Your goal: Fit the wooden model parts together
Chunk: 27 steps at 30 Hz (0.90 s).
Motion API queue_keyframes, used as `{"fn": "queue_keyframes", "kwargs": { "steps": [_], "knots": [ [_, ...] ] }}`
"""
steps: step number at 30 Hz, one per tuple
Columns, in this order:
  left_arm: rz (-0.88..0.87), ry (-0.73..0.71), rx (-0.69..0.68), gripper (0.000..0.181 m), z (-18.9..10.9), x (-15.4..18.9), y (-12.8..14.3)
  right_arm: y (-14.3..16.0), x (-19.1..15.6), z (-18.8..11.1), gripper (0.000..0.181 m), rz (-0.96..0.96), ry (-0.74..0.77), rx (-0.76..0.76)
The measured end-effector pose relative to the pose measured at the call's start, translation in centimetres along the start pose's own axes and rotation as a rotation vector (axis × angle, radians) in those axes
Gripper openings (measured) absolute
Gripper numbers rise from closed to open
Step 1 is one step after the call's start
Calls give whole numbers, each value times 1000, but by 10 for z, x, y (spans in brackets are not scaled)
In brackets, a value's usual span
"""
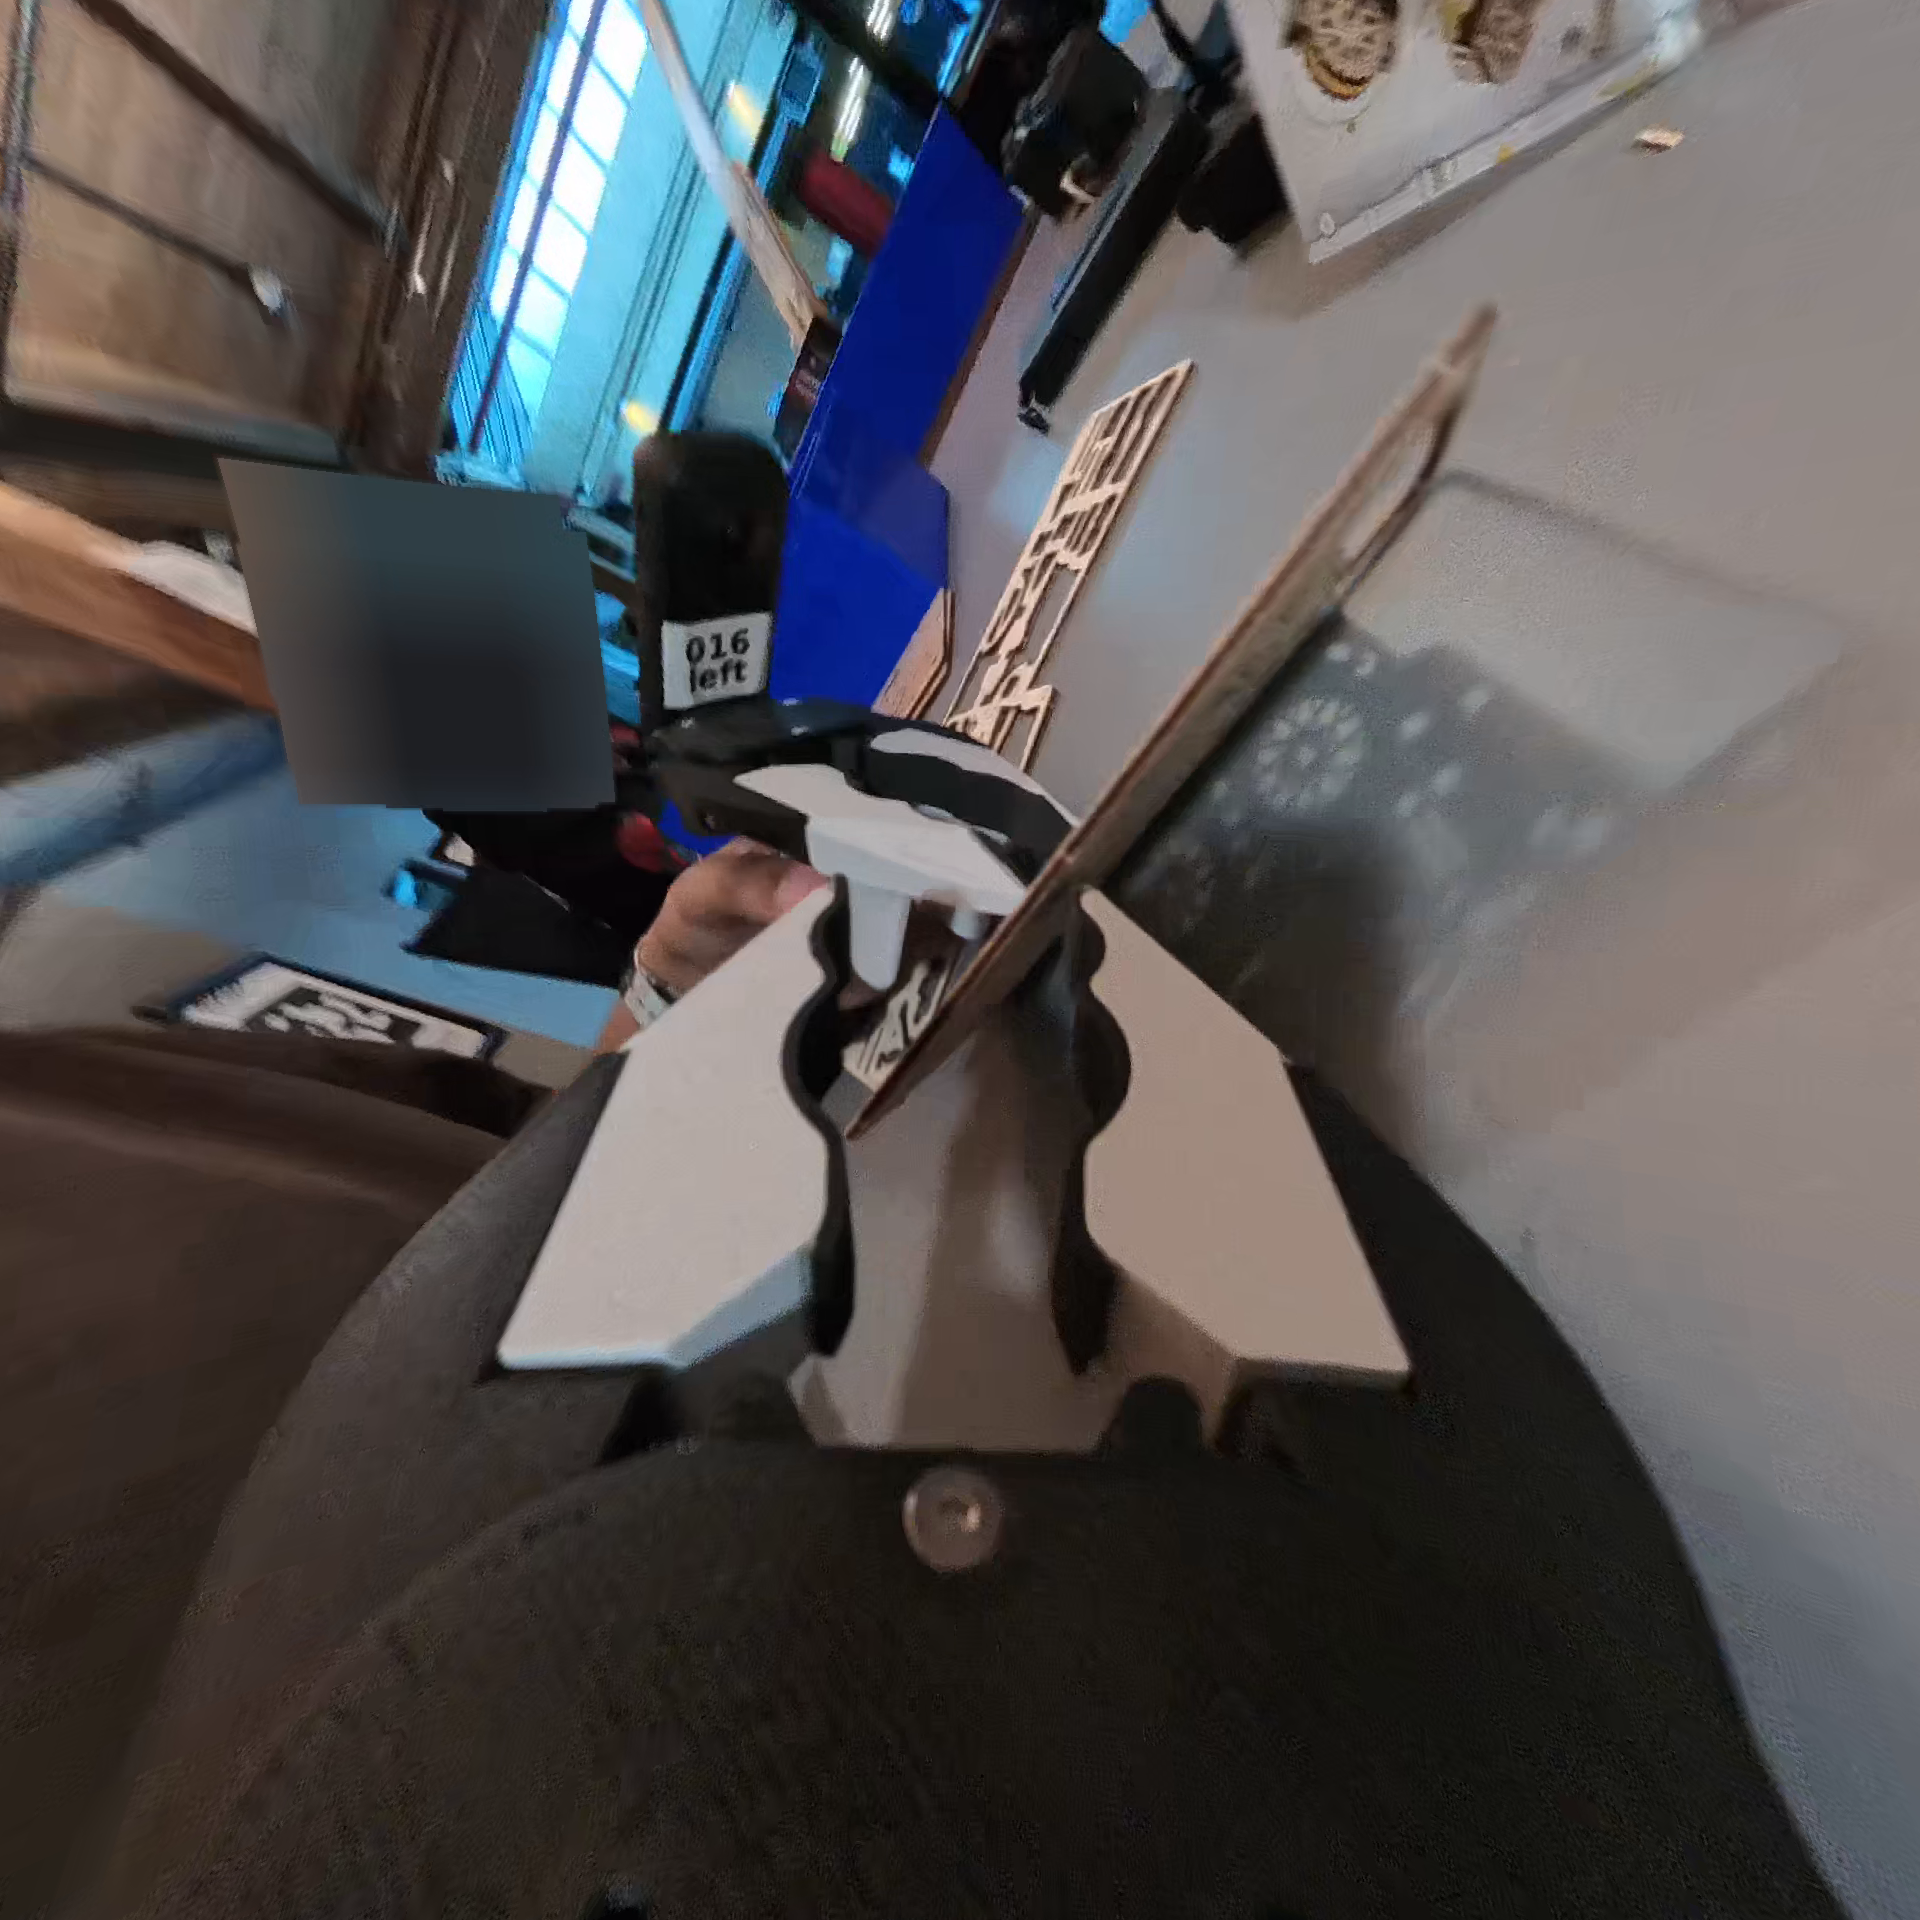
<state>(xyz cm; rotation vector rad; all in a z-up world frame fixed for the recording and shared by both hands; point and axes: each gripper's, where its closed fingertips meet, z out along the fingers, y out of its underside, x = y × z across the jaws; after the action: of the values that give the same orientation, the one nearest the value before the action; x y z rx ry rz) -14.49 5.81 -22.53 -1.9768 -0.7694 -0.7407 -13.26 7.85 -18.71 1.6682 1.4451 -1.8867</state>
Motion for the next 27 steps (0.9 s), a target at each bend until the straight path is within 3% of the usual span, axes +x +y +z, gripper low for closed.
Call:
{"fn": "queue_keyframes", "kwargs": {
  "steps": [1, 3, 6, 10, 13, 19, 23, 27],
  "knots": [
    [-2, 7, 0, 20, 0, 1, 0, 0, 5, 1, 32, 39, 9, 8],
    [2, 28, -5, 25, 0, 4, 1, 5, 15, 4, 13, 68, 51, -4],
    [4, 70, 23, 31, -4, 10, -5, 3, 19, 3, 7, 55, 72, 3],
    [-81, 247, 228, 31, -28, 30, -39, -15, 5, -13, 0, -33, 17, 94],
    [-109, 289, 341, 32, -44, 28, -54, -26, -1, -26, 0, -72, 5, 154],
    [45, 233, 288, 36, -28, 39, -41, -27, -30, -30, 0, -121, -108, 194],
    [177, 228, 320, 11, -26, 54, -40, -22, -31, -27, 0, -139, -89, 196],
    [157, 261, 315, 9, -29, 56, -41, -22, -32, -27, 0, -159, -109, 213]
  ]
}}
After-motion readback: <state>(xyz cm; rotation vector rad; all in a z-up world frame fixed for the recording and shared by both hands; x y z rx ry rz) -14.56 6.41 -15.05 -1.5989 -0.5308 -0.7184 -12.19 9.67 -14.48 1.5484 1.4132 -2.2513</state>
